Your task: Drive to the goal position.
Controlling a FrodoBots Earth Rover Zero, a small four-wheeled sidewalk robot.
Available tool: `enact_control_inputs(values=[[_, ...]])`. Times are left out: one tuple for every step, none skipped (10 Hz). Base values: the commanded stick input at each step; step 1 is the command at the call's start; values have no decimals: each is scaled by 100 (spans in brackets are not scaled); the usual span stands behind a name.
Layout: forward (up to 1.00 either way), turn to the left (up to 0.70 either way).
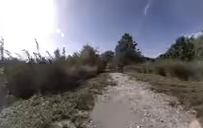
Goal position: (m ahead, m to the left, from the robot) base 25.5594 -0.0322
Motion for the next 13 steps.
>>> enact_control_inputs(values=[[85, -30], [85, -4], [85, -11], [85, -17], [85, -18], [85, -20], [85, -14], [85, -8], [85, -12], [85, -30], [85, -23], [85, -28], [85, -23]])
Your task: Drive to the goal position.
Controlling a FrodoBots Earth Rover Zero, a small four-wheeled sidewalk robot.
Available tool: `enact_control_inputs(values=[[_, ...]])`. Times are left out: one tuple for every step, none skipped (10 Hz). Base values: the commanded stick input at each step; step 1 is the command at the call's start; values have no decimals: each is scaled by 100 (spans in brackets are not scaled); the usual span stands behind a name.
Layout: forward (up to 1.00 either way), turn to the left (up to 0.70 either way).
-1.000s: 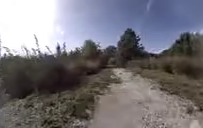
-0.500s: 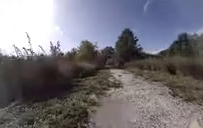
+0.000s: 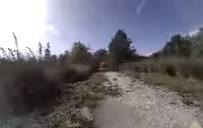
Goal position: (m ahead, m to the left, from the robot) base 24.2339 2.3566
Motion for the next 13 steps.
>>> enact_control_inputs(values=[[85, -19], [85, -17], [85, 0], [85, 0], [85, 0], [85, -23], [85, -31], [85, -21], [85, 0], [85, 0], [85, 0], [85, 0], [85, 0]])
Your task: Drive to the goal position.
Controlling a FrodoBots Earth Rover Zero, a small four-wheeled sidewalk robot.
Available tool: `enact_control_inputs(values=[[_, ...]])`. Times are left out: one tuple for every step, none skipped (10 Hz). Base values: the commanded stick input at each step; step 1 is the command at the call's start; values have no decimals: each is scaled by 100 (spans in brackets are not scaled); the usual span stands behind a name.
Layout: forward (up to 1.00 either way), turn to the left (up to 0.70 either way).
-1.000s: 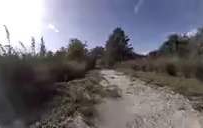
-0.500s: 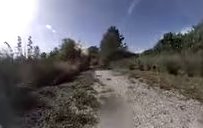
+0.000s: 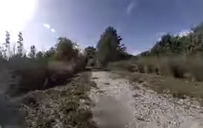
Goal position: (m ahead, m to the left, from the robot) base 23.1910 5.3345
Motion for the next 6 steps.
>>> enact_control_inputs(values=[[85, 0], [85, 0], [85, 0], [85, 0], [85, 0], [85, 0]])
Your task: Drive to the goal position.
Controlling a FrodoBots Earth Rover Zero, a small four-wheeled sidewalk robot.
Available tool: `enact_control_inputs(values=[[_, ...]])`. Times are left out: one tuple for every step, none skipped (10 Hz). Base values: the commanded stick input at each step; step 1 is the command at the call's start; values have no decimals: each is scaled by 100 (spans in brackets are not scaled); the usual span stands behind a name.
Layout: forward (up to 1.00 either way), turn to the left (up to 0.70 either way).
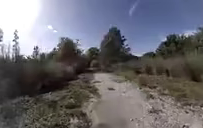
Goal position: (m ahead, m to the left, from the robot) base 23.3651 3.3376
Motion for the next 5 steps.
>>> enact_control_inputs(values=[[85, 0], [85, 0], [85, 0], [85, 0], [85, 0]])
